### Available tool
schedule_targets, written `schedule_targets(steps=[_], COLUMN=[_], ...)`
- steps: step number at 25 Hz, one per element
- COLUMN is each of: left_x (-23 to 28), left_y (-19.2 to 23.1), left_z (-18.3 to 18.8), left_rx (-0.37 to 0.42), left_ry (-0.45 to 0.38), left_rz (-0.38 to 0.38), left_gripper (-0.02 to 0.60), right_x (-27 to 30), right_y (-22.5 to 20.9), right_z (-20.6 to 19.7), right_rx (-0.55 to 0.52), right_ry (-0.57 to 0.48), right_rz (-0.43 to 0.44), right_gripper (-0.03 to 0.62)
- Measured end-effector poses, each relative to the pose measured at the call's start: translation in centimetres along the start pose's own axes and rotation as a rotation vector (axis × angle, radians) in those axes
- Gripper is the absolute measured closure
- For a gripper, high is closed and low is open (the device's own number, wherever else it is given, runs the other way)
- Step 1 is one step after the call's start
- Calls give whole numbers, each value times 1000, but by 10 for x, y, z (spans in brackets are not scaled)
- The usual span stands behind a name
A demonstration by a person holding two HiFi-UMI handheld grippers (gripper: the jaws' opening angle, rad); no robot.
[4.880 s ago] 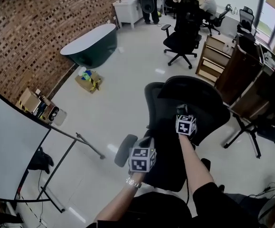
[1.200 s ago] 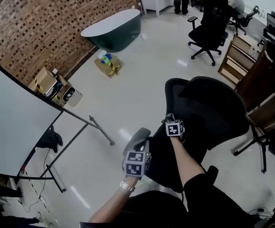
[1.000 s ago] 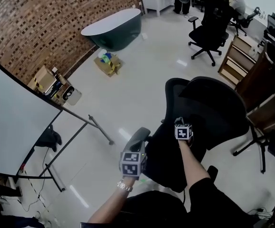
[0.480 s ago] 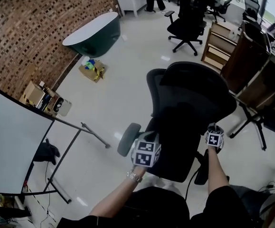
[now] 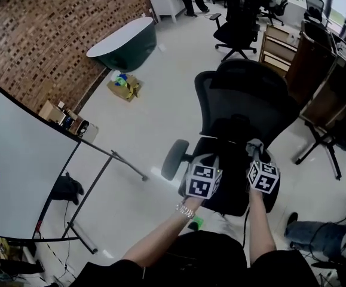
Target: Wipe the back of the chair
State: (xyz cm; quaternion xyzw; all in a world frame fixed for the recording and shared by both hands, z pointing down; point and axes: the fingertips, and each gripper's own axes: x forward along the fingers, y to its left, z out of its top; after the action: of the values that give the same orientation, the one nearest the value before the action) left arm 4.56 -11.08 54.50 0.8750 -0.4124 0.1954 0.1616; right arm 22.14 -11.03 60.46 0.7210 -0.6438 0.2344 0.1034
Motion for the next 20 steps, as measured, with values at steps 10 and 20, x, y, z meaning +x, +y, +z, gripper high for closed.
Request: schedule_targets(steps=[10, 20], left_x=[-109, -137], left_y=[0, -46], left_z=[-31, -30], left_rx=[61, 63], left_ry=[-76, -121], left_rz=[-51, -124], left_gripper=[578, 578], right_x=[-123, -188], right_y=[160, 166], right_z=[-28, -37], right_rx=[15, -55], right_ry=[-33, -7], right_rz=[117, 115], right_gripper=[553, 551])
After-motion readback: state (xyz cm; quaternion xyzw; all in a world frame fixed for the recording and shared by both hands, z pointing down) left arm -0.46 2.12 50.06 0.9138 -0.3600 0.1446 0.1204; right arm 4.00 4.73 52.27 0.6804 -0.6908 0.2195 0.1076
